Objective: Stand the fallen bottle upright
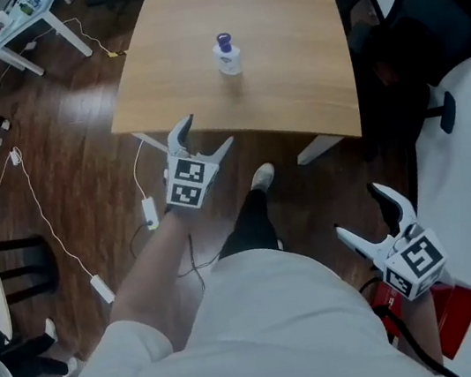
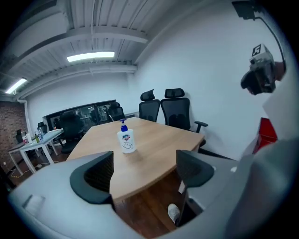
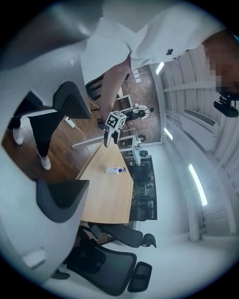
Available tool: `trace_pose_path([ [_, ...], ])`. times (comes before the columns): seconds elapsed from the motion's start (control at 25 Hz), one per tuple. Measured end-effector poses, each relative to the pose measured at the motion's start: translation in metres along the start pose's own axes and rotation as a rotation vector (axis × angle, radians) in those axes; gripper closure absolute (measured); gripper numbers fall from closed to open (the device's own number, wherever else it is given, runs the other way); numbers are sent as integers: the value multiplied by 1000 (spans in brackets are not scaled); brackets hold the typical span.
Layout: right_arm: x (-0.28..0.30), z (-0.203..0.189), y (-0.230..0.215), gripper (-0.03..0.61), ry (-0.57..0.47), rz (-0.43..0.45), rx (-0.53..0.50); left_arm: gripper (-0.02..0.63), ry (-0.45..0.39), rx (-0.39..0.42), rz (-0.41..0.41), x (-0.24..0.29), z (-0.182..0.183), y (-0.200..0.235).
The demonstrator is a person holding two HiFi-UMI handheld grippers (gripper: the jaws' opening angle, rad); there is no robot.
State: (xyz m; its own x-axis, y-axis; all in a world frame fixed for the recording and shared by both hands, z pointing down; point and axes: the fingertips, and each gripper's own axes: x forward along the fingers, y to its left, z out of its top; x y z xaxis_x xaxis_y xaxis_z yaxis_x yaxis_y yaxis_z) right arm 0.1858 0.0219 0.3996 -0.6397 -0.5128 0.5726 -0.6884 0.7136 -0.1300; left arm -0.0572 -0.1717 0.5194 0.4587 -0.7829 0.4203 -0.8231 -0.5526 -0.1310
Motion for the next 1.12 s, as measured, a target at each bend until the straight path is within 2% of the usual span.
trace_pose_path([
  [0.16,-8,-13,48,168,-30,40,-7,207,33,0,-107,-96,-2,-33],
  [0.36,-17,-5,80,167,-132,-1,-7,207,59,6,-239,-185,1,-68],
  [0.56,-7,-4,127,167,-152,-1,-14,223,-20,-64,-265,-256,21,-81],
  [0.68,2,-6,160,167,-156,-7,-25,227,-84,-71,-329,-299,28,-95],
  [0.88,16,-12,233,167,-198,-51,31,221,-101,20,-496,-380,-9,-121],
  [0.96,24,-15,269,167,-199,-67,34,221,-96,2,-543,-409,-29,-117],
  [1.12,42,-11,329,167,-194,-76,15,227,-138,-62,-563,-451,-53,-91],
])
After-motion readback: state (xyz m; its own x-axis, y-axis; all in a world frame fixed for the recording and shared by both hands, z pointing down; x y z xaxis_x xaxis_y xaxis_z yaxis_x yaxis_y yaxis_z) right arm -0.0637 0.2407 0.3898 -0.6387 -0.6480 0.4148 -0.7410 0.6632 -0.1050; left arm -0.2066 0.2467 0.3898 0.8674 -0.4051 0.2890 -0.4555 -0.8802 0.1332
